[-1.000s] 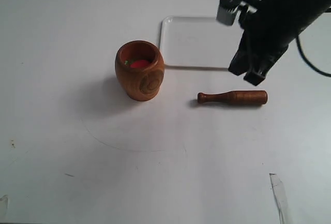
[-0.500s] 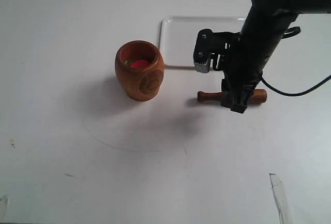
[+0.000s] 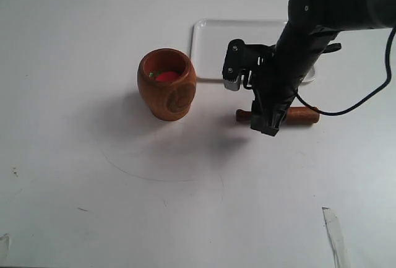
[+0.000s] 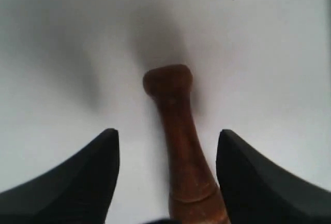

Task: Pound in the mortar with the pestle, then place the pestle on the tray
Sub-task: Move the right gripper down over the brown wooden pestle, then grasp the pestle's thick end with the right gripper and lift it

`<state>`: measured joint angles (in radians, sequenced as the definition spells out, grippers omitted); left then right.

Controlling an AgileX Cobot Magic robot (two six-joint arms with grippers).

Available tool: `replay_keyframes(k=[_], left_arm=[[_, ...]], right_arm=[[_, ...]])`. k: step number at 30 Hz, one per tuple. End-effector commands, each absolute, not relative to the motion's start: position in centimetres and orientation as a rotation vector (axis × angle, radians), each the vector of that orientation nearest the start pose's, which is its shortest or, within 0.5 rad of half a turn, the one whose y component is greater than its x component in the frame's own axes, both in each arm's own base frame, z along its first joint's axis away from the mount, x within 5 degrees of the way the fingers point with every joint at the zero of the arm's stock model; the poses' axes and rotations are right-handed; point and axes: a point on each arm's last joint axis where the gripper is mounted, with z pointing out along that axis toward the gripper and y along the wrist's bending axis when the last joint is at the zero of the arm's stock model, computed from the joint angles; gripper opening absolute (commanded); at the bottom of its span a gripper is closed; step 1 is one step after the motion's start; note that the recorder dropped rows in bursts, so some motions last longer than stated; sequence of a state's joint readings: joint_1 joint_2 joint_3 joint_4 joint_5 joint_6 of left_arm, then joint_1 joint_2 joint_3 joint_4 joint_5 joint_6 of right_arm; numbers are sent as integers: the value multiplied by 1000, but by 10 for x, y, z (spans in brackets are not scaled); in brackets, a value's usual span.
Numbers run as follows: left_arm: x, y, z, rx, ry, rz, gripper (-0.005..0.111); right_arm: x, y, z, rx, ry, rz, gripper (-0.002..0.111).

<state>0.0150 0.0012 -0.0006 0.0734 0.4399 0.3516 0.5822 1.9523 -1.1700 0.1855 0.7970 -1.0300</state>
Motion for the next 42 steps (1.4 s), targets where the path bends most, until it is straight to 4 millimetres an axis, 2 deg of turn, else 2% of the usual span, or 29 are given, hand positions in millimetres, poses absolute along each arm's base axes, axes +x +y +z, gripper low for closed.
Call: replay_keyframes(k=[1,9,13,17,19,22,28,30,33,37,42], left_arm=[[51,3,174,361,1897,302,0],[51,3,174,361,1897,302,0],[51,3,174,361,1897,302,0],[51,3,174,361,1897,302,0],[51,3,174,361,1897,302,0],[51,3,174,361,1897,302,0],[51,3,174,361,1897,302,0],[51,3,174,361,1897,302,0],[51,3,174,361,1897,302,0],[51,3,174,361,1897,302,0],[51,3,174,361,1897,302,0]], right_arm=[[291,213,131,-2087,2172,177,52],[295,215,124,-2069,2157,158,52],[294,215,111,-2094,2183,166,48],[294,214,100,-2117,2207,175,35],[293,214,99,-2125,2211,176,25],[292,213,99,-2134,2229,181,1],[294,209,104,-2084,2277,112,0],[295,209,113,-2059,2265,96,0],[296,210,140,-1967,2231,78,0],[298,211,190,-1755,2124,54,0],[296,215,261,-1377,1919,139,0]])
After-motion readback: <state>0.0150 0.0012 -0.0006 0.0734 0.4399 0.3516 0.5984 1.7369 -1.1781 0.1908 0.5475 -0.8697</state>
